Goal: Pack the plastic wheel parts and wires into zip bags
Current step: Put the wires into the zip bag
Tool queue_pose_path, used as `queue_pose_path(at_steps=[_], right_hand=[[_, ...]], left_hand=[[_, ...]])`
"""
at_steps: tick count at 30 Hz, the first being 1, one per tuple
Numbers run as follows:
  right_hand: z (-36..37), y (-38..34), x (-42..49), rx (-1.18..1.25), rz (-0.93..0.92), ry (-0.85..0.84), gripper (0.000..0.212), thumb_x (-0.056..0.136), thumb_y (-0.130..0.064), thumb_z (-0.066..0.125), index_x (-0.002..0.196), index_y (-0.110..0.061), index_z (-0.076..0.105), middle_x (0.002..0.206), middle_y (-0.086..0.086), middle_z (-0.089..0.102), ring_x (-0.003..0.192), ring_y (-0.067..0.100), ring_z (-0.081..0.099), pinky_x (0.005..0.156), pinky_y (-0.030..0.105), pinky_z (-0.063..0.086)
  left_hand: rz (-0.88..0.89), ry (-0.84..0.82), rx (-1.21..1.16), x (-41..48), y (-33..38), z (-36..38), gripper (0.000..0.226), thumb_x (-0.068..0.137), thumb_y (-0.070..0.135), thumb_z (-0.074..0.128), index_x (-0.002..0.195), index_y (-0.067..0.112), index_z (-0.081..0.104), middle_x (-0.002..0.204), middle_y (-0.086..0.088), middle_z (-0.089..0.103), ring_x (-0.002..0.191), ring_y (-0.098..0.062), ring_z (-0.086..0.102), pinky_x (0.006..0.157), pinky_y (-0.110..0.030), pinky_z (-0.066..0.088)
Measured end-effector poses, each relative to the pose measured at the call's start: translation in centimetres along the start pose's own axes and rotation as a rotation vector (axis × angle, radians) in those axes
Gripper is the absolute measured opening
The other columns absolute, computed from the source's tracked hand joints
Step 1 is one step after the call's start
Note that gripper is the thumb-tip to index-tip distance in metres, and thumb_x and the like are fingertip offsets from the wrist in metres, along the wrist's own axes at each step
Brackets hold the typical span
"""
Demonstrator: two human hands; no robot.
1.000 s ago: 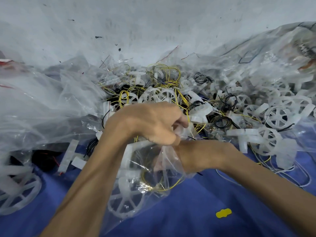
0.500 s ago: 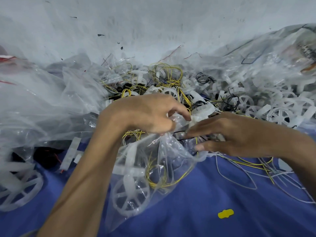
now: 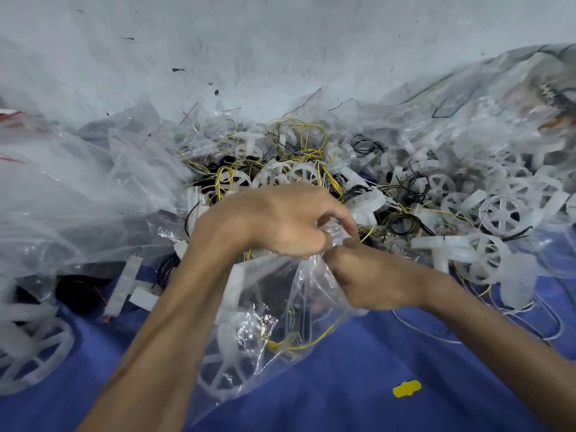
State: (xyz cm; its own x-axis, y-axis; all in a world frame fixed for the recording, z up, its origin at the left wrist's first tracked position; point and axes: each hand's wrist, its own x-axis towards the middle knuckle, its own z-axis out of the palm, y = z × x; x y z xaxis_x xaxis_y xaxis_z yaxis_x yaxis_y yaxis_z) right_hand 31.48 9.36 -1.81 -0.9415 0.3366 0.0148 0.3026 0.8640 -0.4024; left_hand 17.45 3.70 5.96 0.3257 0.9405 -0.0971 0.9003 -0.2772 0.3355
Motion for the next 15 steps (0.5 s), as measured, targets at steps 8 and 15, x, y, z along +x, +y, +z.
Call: queue_pose_path(at_steps=[8,15], right_hand=[[-1.7,-1.0,-0.8,-0.006,-0.076,0.121,0.005,0.08,-0.019,0.063,0.077,-0.022,0.067,0.062,-0.014,0.058,0.057,-0.007,0.048,0.06,0.001,0.031],[-1.2,1.6,-2.0,-0.344,0.159,0.155,0.029,0.083,-0.026,0.061,0.112,-0.024,0.064,0.091,-0.004,0.059,0.084,0.016,0.059,0.076,0.033,0.048]], left_hand=[[-0.004,0.037,-0.056,-0.3,-0.8,-0.3,0.04,0.091,0.009,0.051,0.124,0.029,0.059,0.053,0.021,0.053,0.052,0.023,0.046,0.052,0.001,0.034],[-0.059,0.05,-0.095,-0.5,-1.3,-0.4,0.039,0.092,0.013,0.053,0.123,0.036,0.058,0.084,-0.001,0.066,0.058,0.017,0.055,0.054,0.004,0.034]])
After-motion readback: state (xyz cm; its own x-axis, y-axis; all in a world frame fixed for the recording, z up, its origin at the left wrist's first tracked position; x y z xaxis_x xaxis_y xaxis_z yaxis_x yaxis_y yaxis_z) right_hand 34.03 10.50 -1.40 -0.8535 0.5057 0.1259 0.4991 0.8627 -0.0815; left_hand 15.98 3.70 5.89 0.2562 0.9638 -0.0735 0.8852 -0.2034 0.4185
